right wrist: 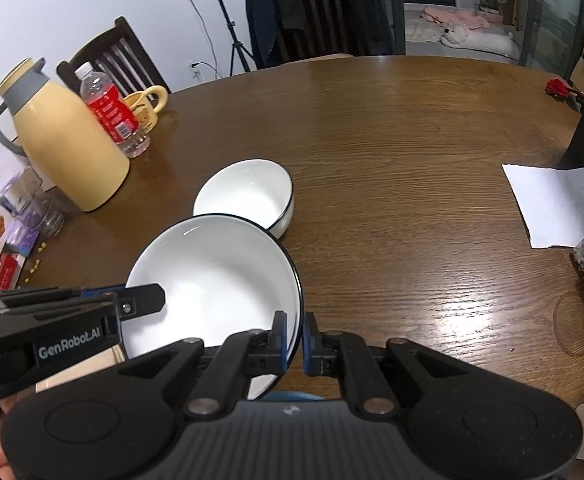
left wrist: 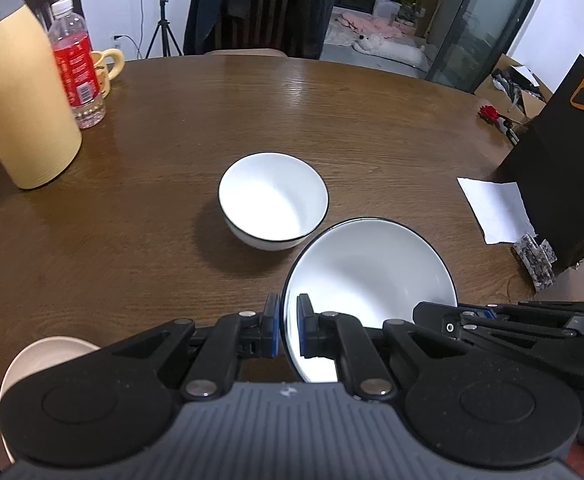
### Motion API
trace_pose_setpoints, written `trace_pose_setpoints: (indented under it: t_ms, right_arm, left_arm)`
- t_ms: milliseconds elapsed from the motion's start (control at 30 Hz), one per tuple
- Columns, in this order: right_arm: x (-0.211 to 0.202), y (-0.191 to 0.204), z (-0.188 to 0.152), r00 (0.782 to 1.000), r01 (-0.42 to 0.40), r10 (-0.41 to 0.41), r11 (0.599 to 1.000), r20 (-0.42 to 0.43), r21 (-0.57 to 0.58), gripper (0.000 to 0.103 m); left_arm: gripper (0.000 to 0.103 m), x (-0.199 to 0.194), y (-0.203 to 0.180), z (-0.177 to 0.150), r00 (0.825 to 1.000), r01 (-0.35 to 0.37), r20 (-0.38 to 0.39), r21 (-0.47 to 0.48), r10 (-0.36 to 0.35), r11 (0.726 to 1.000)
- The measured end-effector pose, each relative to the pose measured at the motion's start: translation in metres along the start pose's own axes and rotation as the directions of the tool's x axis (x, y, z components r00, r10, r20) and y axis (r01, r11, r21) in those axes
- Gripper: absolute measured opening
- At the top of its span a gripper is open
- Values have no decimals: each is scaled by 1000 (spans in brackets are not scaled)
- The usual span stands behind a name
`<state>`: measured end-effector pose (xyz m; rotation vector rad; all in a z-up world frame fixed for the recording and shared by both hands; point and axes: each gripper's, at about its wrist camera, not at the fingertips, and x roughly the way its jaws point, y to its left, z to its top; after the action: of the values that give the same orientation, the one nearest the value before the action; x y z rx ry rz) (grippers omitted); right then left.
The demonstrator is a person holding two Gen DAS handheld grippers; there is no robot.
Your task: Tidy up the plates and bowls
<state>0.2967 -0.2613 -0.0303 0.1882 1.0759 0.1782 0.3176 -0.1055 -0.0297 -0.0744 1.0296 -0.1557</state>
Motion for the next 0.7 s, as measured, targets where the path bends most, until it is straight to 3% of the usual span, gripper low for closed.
trace_pose_setpoints:
  t_ms: [700]
  right_arm:
    - [-29,27,-35,999,-33,33,996,1,-80,7]
  left_arm:
    - [9,-40,11,-42,999,-33,33,-63,35,997]
